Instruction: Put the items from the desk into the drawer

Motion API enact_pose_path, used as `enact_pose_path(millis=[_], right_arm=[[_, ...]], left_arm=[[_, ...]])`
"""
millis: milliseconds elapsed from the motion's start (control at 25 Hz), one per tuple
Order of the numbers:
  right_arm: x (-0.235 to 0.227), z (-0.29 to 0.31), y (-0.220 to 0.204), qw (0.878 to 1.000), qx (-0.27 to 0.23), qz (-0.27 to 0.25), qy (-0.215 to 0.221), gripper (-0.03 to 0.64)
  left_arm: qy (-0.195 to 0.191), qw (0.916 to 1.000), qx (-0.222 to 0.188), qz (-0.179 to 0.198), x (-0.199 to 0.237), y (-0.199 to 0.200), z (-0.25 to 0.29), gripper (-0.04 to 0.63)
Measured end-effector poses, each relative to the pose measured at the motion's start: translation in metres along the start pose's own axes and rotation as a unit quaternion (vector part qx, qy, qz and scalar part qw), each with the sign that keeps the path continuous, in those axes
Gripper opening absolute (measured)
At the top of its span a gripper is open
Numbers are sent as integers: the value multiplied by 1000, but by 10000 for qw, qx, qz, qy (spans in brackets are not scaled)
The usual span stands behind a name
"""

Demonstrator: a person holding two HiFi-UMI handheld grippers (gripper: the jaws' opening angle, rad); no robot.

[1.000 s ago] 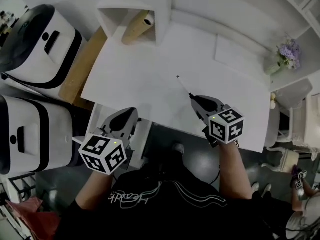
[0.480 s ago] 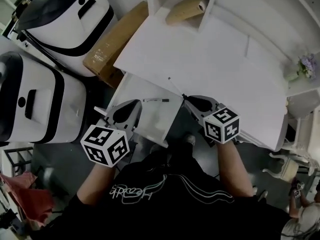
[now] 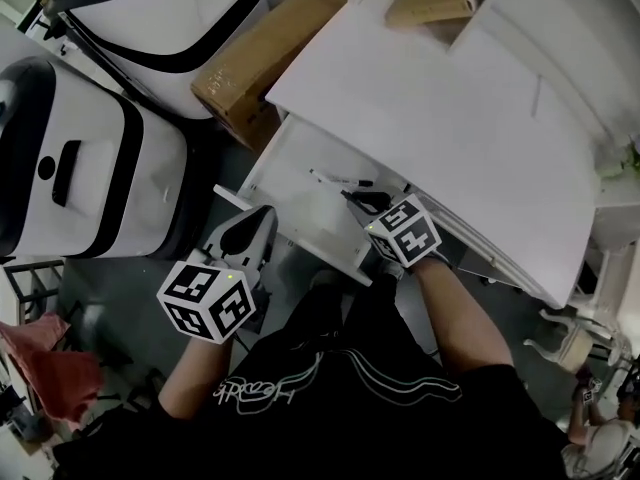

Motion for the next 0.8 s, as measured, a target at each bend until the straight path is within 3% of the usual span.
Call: enact_pose_path(millis=[440, 640, 800], right_arm=[[-2, 130, -32, 9904, 1375, -76, 83, 71], [-9, 167, -40, 9838, 1782, -170, 76, 71], [0, 182, -47, 9766, 2122, -124, 339, 71]], left_arm=[[0, 9992, 37, -385, 54, -28, -2, 21], [109, 9985, -7, -545, 71, -35, -1, 20], [173, 9975, -89, -681, 81, -32, 0, 21]])
Point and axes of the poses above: the fingertips, and each gripper's own axes: z forward along the fingers, x to its left, y out of its top, the point moved 9 cm from there along -z, backward along the fingers, and after that the axes turned 4 degrees about -y, right-handed, at the moved point
